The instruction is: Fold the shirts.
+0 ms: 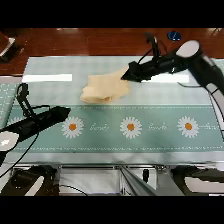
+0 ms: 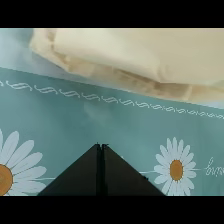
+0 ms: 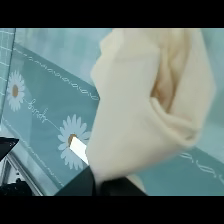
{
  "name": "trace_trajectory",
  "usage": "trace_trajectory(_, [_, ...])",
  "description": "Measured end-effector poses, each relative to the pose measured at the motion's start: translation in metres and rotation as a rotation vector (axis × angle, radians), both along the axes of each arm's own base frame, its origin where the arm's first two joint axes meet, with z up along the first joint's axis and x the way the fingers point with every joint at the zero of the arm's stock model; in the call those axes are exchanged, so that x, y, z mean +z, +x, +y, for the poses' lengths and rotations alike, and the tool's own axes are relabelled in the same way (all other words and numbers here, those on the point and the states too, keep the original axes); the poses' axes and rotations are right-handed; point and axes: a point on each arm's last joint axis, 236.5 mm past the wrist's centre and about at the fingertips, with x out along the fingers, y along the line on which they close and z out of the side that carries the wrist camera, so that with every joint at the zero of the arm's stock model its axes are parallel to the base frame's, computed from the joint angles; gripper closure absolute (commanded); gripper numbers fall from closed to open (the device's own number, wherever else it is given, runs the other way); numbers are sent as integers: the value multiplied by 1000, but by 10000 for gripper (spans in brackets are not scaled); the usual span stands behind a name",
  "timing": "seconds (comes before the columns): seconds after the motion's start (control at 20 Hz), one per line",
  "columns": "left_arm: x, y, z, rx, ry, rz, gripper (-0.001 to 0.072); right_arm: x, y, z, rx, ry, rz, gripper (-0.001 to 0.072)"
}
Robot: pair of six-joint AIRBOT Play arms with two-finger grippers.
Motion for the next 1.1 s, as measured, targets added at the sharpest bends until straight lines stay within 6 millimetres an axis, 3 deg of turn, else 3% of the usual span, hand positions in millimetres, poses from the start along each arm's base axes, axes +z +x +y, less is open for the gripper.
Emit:
trace_trajectory(0.15, [0,0,0,-1,1,0,690,40,12,-32,-21,-109,-79,687])
trace_trajectory(0.3, [0,0,0,-1,1,-1,689,77,22,-81,-111,-181,-127,687])
trace_trajectory(0.45, [1,0,-2,0,-15,3,689,111,24,-146,-258,-220,-146,687])
trace_trajectory(0.6, [3,-1,-5,2,-36,7,689,135,10,-214,-419,-246,-132,687])
trace_trajectory(0.75, [3,-1,-6,3,-43,9,689,146,-14,-276,-564,-278,-88,688])
trace_trajectory(0.9, [4,-1,-6,4,-48,10,690,143,-44,-326,-680,-308,-3,688])
trace_trajectory(1.1, [4,-1,-6,4,-49,8,689,141,-77,-371,-835,-327,83,688])
